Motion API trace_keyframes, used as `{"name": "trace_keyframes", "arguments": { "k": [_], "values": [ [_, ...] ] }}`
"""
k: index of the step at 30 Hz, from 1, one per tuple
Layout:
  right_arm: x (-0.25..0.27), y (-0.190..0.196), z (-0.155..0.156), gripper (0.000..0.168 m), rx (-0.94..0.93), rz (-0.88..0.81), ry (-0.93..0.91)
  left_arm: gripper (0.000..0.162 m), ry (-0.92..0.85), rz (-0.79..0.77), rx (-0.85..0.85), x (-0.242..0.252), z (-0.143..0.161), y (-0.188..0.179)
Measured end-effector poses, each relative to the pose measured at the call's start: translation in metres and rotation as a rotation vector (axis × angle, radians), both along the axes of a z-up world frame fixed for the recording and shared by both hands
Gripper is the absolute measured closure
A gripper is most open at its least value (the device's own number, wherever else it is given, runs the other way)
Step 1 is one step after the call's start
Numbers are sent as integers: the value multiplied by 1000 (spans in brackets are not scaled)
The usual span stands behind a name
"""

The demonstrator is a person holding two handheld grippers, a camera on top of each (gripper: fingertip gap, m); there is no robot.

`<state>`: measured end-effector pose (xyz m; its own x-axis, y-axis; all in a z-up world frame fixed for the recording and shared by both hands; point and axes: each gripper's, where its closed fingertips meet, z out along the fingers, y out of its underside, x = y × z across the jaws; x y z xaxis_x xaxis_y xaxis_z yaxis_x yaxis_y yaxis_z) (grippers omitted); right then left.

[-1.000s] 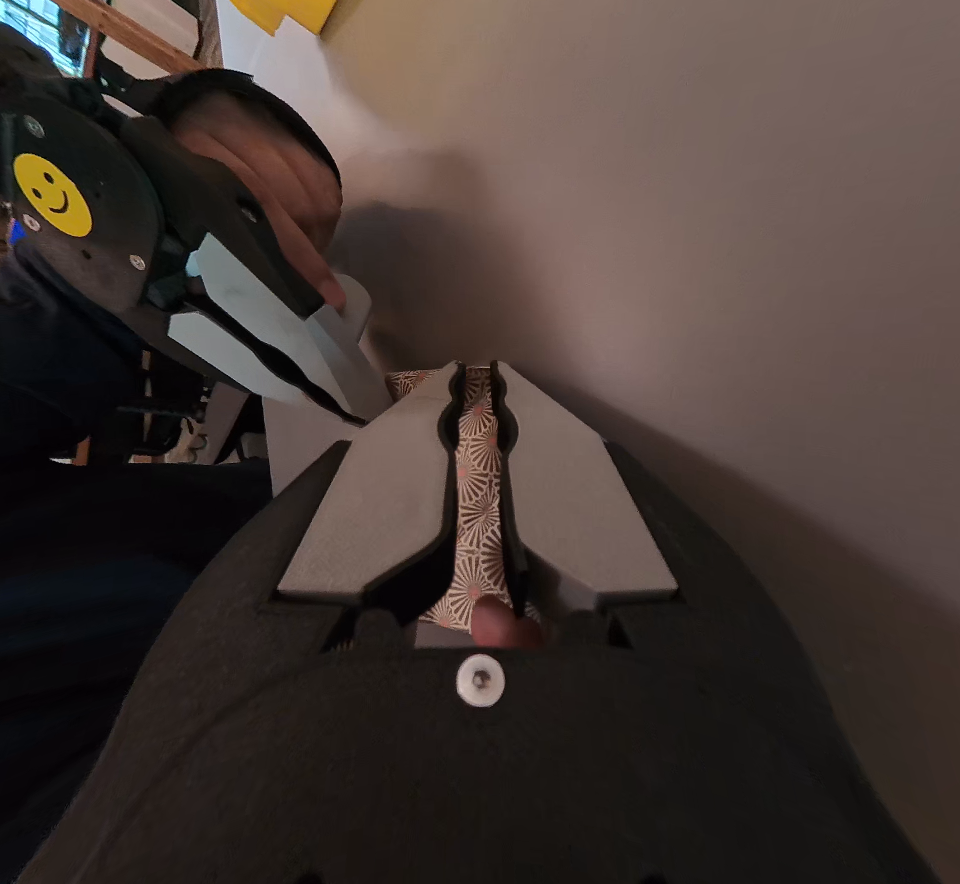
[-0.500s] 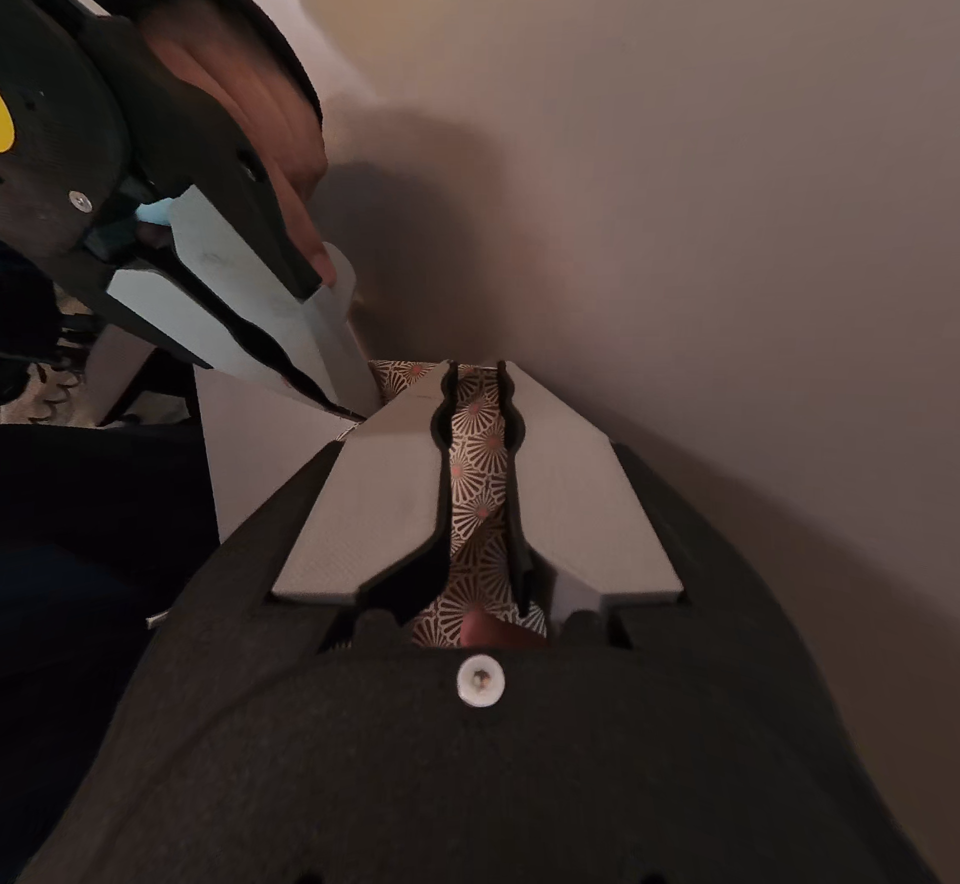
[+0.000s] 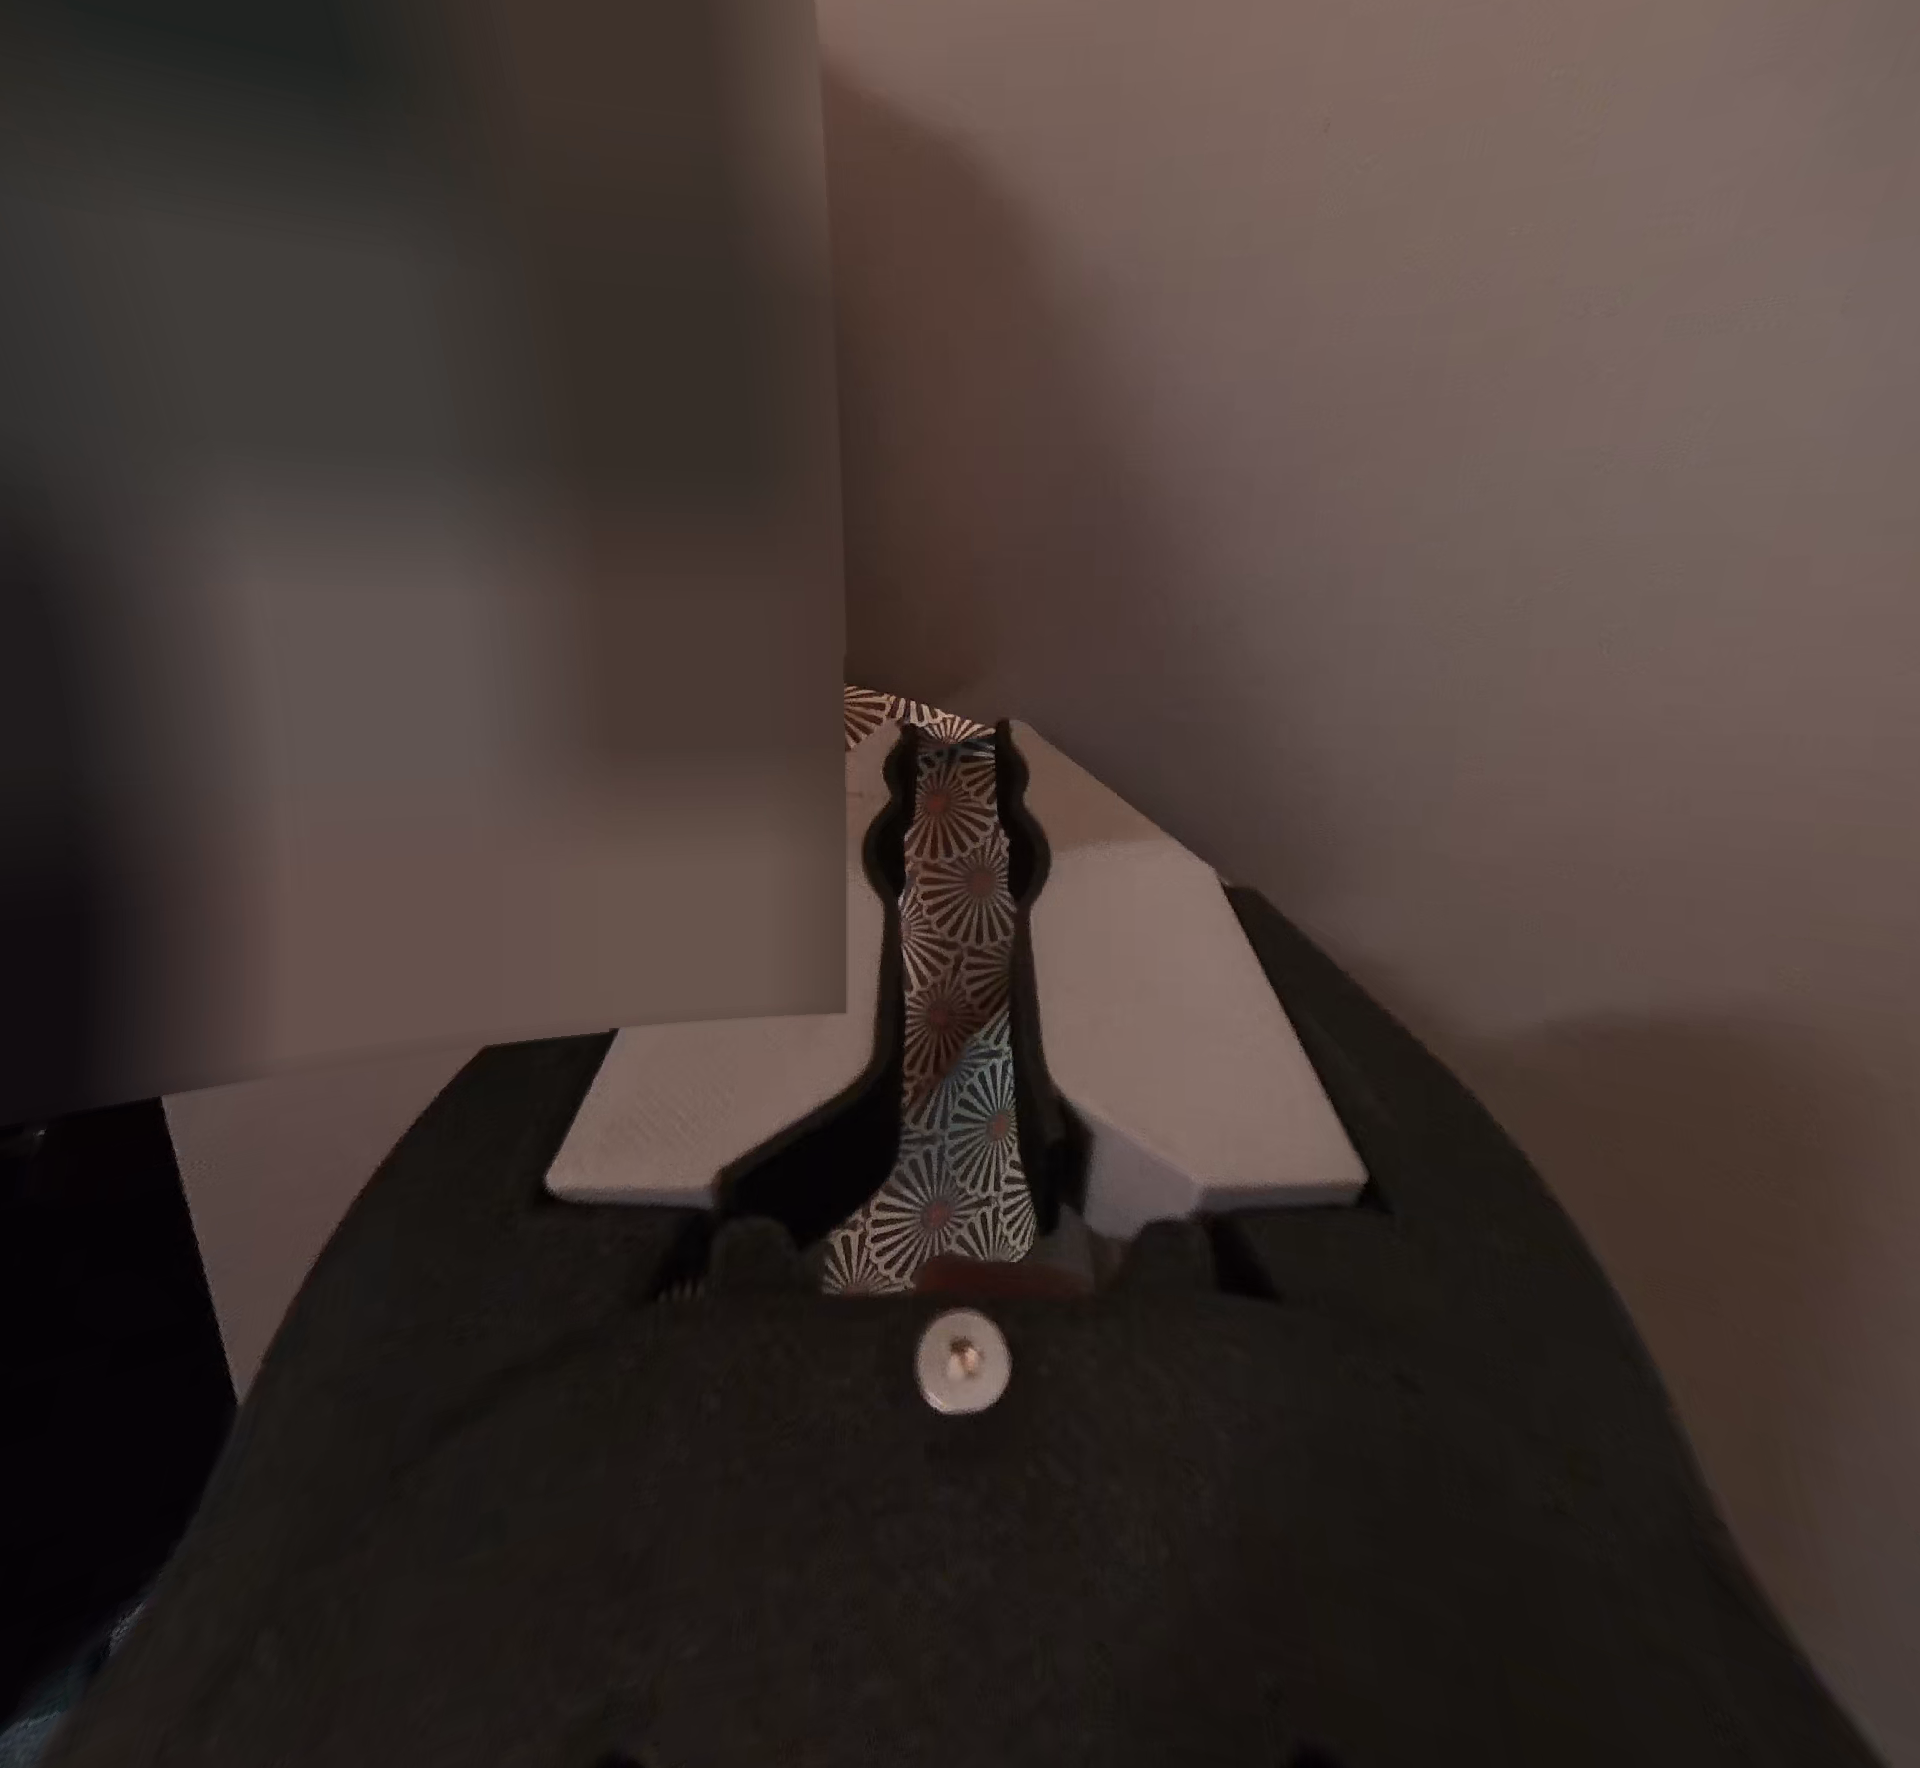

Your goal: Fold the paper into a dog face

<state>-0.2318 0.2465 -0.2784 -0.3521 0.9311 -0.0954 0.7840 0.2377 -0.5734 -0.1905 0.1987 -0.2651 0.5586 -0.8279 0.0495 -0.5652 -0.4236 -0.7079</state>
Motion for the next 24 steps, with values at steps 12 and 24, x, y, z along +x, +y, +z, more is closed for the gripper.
{"name": "trace_keyframes", "arguments": {
  "k": [12,24],
  "values": [
    [1,-1,0,157,-21,5,2,162,48,232,-43,-18,-13,30],
    [2,-2,0,160,-66,12,1,162,54,172,-51,-16,-14,22]
  ]
}}
